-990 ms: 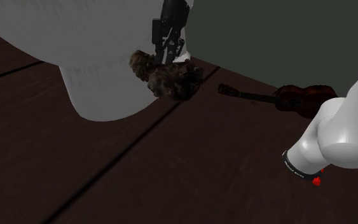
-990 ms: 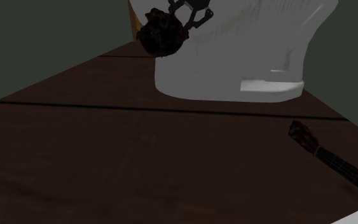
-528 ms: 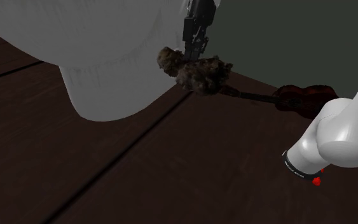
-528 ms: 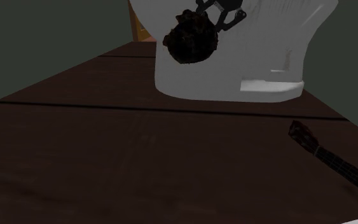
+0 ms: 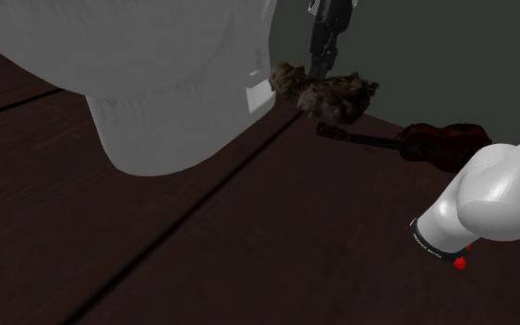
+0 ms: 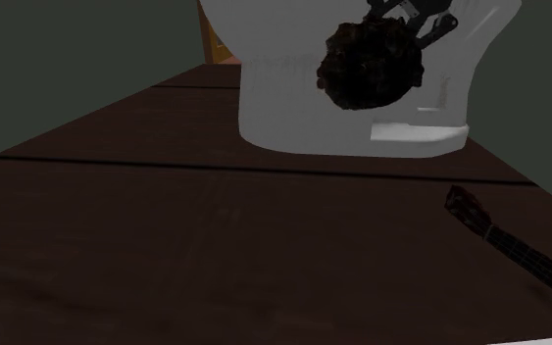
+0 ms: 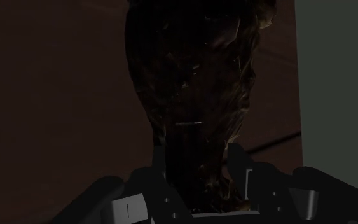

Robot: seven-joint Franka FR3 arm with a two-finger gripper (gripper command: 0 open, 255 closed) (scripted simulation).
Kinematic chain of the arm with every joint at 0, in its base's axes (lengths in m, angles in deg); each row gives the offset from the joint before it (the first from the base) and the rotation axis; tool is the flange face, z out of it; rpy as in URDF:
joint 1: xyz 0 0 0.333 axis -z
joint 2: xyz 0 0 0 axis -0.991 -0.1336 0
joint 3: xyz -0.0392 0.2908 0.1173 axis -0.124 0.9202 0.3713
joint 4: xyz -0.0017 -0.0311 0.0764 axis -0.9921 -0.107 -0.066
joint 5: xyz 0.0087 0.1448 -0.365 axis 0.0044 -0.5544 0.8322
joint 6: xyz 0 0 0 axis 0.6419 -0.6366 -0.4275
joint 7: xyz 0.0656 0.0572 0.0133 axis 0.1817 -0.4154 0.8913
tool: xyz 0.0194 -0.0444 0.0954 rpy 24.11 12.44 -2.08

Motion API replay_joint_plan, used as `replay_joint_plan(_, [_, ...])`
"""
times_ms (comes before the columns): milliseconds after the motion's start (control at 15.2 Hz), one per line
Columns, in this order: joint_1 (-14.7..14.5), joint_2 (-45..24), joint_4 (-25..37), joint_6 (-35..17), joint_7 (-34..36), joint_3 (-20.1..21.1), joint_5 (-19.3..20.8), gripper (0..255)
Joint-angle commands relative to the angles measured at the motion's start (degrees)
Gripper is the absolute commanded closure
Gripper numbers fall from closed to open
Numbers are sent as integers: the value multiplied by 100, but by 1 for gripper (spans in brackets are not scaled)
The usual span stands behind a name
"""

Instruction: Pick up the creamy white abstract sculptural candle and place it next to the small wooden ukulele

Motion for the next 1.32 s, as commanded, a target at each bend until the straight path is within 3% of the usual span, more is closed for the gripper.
replay_joint_plan(0, [124,93,-31,202,-217,-170,138,255])
replay_joint_plan(264, [340,173,-42,510,-629,-476,408,255])
replay_joint_plan(1254, [354,142,-1117,-479,-1133,-439,504,255])
